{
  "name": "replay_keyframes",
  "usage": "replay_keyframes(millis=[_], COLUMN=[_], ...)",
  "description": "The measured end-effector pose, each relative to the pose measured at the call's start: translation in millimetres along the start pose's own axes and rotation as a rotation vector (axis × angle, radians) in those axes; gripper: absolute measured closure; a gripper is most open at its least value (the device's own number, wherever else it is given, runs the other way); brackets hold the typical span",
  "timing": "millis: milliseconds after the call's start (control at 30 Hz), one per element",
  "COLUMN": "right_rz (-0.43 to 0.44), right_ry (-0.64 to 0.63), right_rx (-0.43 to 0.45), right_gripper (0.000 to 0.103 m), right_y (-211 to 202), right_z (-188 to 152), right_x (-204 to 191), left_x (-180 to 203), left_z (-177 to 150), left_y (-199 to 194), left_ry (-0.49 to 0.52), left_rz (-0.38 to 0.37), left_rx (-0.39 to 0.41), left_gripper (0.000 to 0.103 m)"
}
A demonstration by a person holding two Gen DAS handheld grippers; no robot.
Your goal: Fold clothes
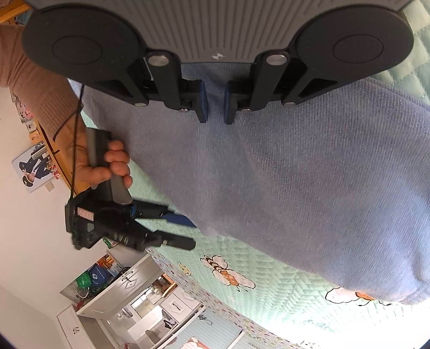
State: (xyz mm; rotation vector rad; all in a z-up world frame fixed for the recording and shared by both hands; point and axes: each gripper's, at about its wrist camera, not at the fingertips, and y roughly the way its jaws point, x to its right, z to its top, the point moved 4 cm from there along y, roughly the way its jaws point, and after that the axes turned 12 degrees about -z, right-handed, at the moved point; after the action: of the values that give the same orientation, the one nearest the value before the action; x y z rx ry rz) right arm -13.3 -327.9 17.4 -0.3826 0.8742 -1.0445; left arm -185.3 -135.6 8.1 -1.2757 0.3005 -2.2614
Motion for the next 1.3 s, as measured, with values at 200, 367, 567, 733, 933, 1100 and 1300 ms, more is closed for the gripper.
replay_keyframes(millis=[200, 367, 567, 733, 933, 1100, 1300], right_rz=[0.042, -0.013, 0.049, 0.243, 0.243, 0.150, 0.155], right_ry=[-0.524, -0.846, -0.542, -0.076, 0.317, 0.342, 0.392], right_rx=[0.049, 0.041, 0.015, -0.008, -0.147, -0.010, 0.035], right_gripper=[0.039, 0.039, 0.039, 0.039, 0.078, 0.079, 0.069], right_y=[-9, 3, -15, -39, 6, -35, -89], right_z=[-18, -31, -3, -5, -58, -62, -103], right_x=[-19, -37, -16, -32, 1, -4, -35], left_x=[-3, 9, -3, -58, -90, -70, -82], left_z=[3, 15, 68, 85, 74, 79, 72], left_y=[-1, -18, -57, -66, -76, -88, -126], left_ry=[-0.019, -0.010, 0.013, -0.055, -0.118, -0.015, -0.076], left_rz=[-0.023, -0.052, 0.113, 0.299, 0.273, 0.274, 0.250], left_rx=[-0.003, 0.038, 0.221, 0.278, 0.307, 0.278, 0.360], left_gripper=[0.087, 0.081, 0.068, 0.068, 0.089, 0.081, 0.070])
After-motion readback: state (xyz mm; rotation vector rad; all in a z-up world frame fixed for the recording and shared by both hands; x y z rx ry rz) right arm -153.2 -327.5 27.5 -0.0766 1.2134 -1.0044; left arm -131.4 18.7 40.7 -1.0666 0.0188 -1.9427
